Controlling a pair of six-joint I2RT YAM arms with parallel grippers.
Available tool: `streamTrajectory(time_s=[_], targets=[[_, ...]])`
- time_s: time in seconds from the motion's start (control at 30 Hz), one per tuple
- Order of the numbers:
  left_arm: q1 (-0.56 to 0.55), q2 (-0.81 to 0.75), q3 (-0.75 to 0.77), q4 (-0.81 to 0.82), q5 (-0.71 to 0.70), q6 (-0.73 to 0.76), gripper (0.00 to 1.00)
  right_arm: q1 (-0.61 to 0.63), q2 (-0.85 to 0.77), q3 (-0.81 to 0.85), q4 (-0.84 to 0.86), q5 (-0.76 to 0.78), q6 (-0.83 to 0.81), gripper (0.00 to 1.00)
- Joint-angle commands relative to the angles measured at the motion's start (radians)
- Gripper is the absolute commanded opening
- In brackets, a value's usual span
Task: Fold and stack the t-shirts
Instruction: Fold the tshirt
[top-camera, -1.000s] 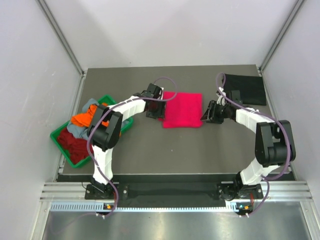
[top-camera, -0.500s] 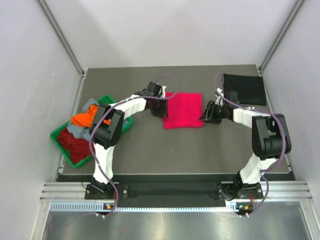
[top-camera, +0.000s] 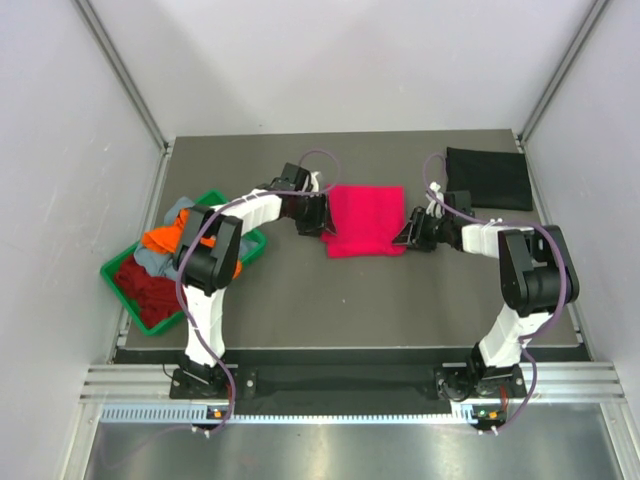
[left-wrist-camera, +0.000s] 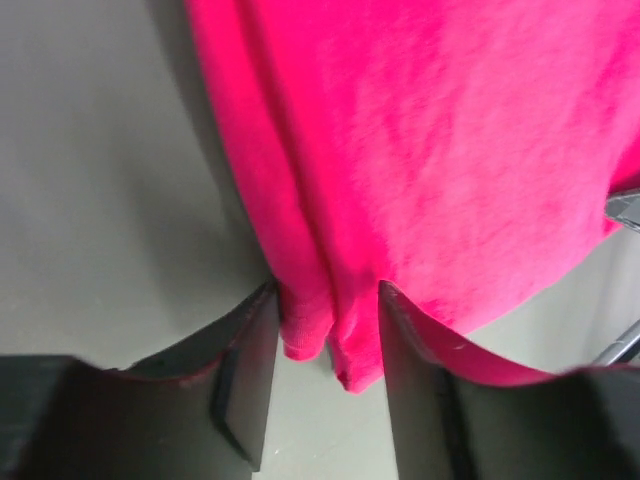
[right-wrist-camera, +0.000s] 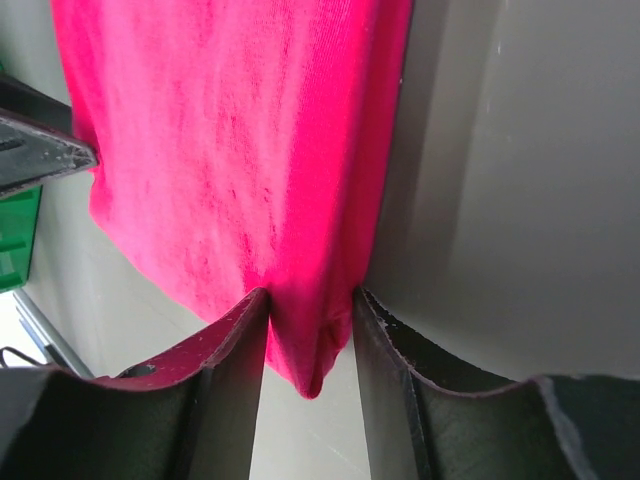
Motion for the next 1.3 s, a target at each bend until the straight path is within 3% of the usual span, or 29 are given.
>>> streamTrajectory(time_s=[0.0,0.07,0.17,0.43,0.7,1.07,1.27], targets=[[0.003,-0.063,-0.011,0.013,-0.021,0.005,0.57,0.014,0.006,-0.026,0.022,0.008,0.001,0.4],[0.003,-0.081,-0.011,-0.012,-0.056,0.016,0.62,0.016,0.001,-0.028,0.022,0.01,0.001,0.4],[0.0,-0.118,-0.021,-0.009,-0.087,0.022,0.57,0.016,-0.004,-0.024,0.019,0.011,0.004,0.4],[-0.069,-0.184,-0.011,-0.066,-0.311,0.051,0.57,0.019,0.003,-0.017,0.011,0.011,0.0,0.39],[-0.092,-0.106,-0.012,-0.052,-0.331,0.019,0.56,0.017,0.001,-0.015,0.008,0.011,-0.002,0.39],[-0.092,-0.055,-0.027,0.042,-0.246,0.004,0.56,0.017,0.003,-0.009,-0.001,0.019,-0.011,0.39],[-0.092,-0.087,-0.015,-0.003,-0.36,0.008,0.57,0.017,0.001,-0.012,-0.001,0.022,-0.014,0.39]])
